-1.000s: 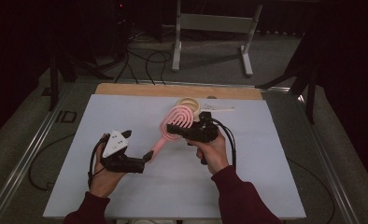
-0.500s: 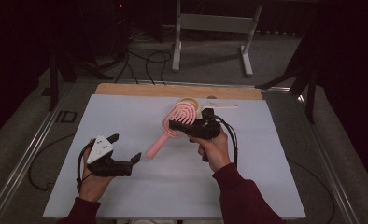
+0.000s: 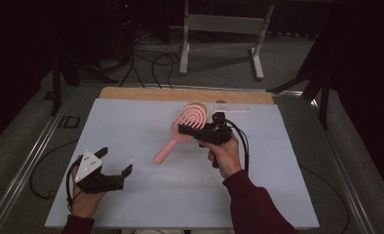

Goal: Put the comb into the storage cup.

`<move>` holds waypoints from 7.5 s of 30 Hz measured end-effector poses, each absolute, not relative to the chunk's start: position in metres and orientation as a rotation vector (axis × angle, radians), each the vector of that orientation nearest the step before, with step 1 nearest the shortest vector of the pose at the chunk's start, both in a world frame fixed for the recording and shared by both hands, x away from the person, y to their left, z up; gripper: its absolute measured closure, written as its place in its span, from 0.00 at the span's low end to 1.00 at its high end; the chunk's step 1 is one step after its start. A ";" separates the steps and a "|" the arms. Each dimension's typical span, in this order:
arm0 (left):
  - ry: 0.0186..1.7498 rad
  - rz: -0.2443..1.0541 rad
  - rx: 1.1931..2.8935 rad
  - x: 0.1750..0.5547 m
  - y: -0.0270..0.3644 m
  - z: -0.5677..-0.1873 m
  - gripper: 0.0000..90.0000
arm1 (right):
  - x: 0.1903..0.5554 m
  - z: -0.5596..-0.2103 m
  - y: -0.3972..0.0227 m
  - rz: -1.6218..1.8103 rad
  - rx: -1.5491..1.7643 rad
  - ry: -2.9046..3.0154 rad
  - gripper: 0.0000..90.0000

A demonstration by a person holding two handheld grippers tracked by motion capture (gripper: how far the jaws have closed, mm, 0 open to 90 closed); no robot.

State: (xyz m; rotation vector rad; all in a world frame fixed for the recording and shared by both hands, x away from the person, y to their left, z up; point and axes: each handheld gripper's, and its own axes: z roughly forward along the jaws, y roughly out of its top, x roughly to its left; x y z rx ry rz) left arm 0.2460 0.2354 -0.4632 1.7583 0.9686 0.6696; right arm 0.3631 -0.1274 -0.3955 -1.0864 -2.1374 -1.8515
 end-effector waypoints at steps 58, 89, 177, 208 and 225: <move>1.017 0.714 1.750 0.239 0.242 -0.484 0.00 | 0.396 -0.369 -0.121 -1.892 -1.217 -2.176 0.71; 1.015 0.704 1.740 0.238 0.243 -0.484 0.00 | 0.427 -0.363 -0.118 -1.884 -1.310 -2.208 0.71; 1.036 0.685 1.744 0.240 0.244 -0.489 0.00 | 0.468 -0.361 -0.178 -1.952 -1.825 -2.180 0.71; 1.042 0.685 1.742 0.240 0.245 -0.489 0.00 | 0.467 -0.389 -0.163 -1.840 -1.877 -2.255 0.71; 1.042 0.682 1.743 0.240 0.245 -0.490 0.00 | 0.469 -0.401 -0.159 -1.790 -1.905 -2.263 0.71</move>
